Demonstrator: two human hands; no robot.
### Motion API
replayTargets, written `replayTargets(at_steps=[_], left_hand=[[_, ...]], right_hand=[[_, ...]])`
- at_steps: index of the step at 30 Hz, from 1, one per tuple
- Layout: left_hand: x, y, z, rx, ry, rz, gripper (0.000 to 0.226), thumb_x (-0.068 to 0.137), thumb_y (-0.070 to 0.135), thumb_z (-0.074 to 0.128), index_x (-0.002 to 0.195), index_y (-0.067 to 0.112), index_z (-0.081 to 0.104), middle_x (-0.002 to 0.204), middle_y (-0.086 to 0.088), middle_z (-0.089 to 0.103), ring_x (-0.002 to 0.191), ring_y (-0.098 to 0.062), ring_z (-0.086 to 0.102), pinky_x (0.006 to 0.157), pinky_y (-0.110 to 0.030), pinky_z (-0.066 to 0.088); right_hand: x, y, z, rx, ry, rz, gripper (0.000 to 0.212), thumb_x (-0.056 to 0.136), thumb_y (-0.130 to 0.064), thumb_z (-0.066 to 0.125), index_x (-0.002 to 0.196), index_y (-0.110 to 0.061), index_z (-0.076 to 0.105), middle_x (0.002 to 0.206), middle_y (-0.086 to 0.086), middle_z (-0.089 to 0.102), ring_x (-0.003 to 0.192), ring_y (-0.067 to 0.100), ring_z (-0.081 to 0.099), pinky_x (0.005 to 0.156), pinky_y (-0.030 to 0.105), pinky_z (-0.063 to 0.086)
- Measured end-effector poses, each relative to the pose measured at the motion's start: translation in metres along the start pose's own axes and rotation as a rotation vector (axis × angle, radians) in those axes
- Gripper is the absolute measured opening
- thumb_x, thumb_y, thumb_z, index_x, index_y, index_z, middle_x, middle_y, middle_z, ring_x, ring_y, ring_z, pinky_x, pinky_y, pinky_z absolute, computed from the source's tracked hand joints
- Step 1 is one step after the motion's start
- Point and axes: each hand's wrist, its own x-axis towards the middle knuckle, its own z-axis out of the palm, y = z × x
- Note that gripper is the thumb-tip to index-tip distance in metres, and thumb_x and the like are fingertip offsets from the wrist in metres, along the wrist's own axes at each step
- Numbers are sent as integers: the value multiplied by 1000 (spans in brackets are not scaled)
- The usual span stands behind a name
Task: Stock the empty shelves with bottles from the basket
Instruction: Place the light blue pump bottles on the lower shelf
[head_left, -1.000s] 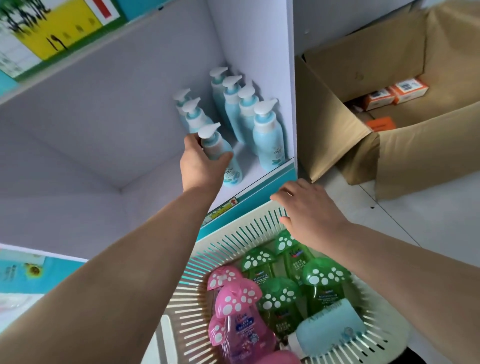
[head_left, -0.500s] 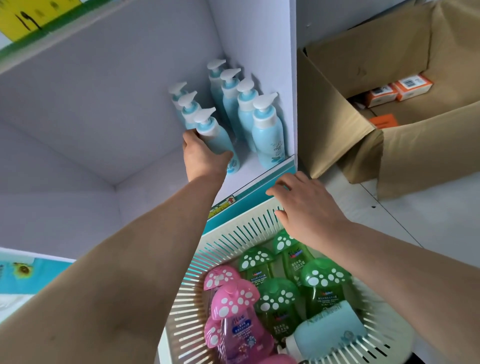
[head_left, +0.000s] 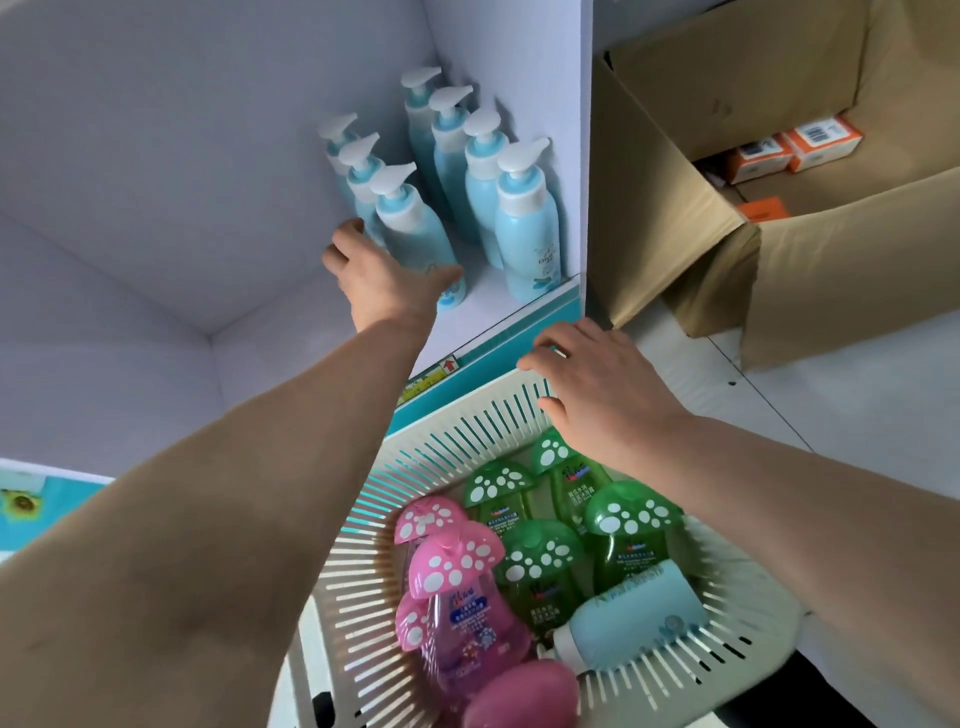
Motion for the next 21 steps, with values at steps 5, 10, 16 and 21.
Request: replayTargets(at_steps=[5, 10, 16, 21], left_hand=[[-75, -6, -14, -72, -67, 255, 47, 75, 25, 78, 111, 12, 50, 108, -2, 53, 90, -13, 51, 82, -29, 47], [-168, -28, -16, 187, -703, 247, 8, 84, 22, 71, 90, 22, 66, 84, 9, 68, 78, -7, 63, 81, -27, 54], [-236, -53, 21, 556, -1147, 176, 31, 85, 27, 68, 114, 15, 62, 111, -3, 65, 100, -20, 61, 92, -35, 51], [-251, -62, 49, 816, -1225, 260, 47, 77, 28, 73, 116, 11, 53, 113, -10, 61, 105, -29, 59, 84, -37, 49]], right_hand=[[-27, 1, -4, -74, -15, -87, 38, 81, -17, 66, 119, -20, 59, 116, 0, 55, 111, 22, 50, 90, 41, 44], [-45, 4, -19, -67, 22, -91, 42, 78, -7, 61, 118, -20, 59, 119, 2, 54, 113, 22, 48, 91, 39, 42], [-52, 12, -14, -27, -16, -126, 42, 83, -8, 60, 122, -20, 55, 126, 3, 49, 118, 23, 43, 96, 40, 38], [-69, 29, -9, -46, -40, -113, 43, 79, -4, 61, 119, -20, 56, 125, 1, 49, 115, 20, 43, 96, 38, 39]])
